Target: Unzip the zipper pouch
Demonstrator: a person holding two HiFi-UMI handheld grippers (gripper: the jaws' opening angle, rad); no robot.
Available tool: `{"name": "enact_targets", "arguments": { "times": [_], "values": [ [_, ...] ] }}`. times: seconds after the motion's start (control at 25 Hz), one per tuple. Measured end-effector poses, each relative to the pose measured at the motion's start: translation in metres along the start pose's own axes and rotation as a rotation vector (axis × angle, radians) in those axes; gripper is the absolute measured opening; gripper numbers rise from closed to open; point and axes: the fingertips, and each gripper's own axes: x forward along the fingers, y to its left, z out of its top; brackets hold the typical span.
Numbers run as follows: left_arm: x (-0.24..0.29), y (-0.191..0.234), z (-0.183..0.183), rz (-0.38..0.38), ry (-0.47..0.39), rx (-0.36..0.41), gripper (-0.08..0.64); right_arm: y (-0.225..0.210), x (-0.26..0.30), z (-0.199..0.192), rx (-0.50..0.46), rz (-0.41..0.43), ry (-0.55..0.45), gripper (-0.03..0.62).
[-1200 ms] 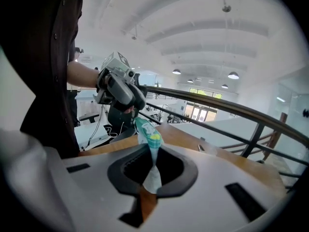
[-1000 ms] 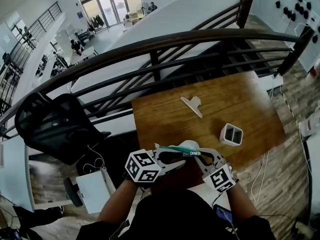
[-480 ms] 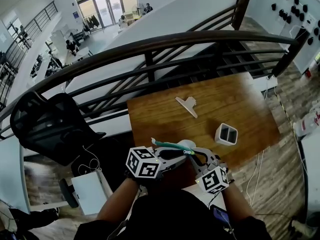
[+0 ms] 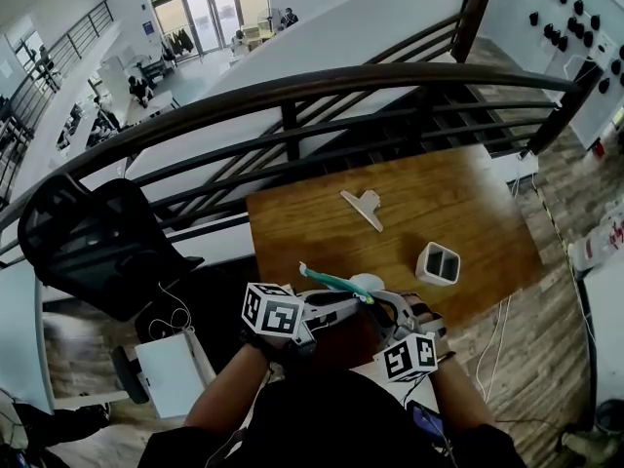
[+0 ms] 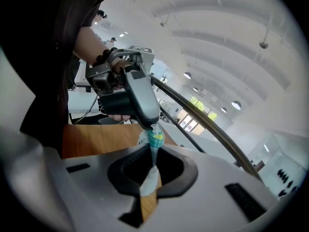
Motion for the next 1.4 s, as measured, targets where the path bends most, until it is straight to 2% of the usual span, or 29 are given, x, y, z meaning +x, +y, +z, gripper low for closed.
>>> {"name": "enact_targets", "arguments": {
  "times": [0.08, 0.16, 0.36, 0.48, 0.72, 0.84, 0.96, 1.12, 1.4],
  "values": [
    [0.000, 0.000, 0.000, -0.002, -0.012, -0.020, 0.098, 0.000, 0.000, 0.000, -0.009, 0.001, 0.002, 0.006],
    [-0.001, 0.002, -0.001, 0.019, -0.004, 0.003, 0.086, 0.001, 0.001, 0.000, -0.020, 0.004, 0.005, 0.006],
    [0.000, 0.000, -0.005, 0.111, 0.087, 0.176, 0.075, 0.002, 0.003, -0.003, -0.019, 0.016, 0.021, 0.006],
    [0.002, 0.001, -0.006, 0.145, 0.118, 0.219, 0.075, 0.002, 0.002, -0.003, -0.011, 0.018, 0.026, 0.006],
    [0.002, -0.003, -0.005, 0.150, 0.125, 0.227, 0.058, 0.002, 0.001, -0.007, 0.000, 0.019, 0.028, 0.006],
    [0.004, -0.007, -0.005, 0.126, 0.125, 0.234, 0.055, 0.003, 0.000, -0.010, 0.007, 0.026, 0.036, 0.006],
    [0.007, -0.007, -0.009, 0.104, 0.120, 0.209, 0.055, 0.008, 0.001, -0.009, 0.001, 0.036, 0.038, 0.006],
    [0.005, 0.002, -0.013, 0.141, 0.125, 0.197, 0.049, 0.014, 0.005, -0.008, -0.002, 0.042, 0.045, 0.006],
    [0.005, 0.003, -0.014, 0.143, 0.133, 0.194, 0.028, 0.014, 0.004, -0.009, 0.032, 0.052, 0.041, 0.006]
  ]
}}
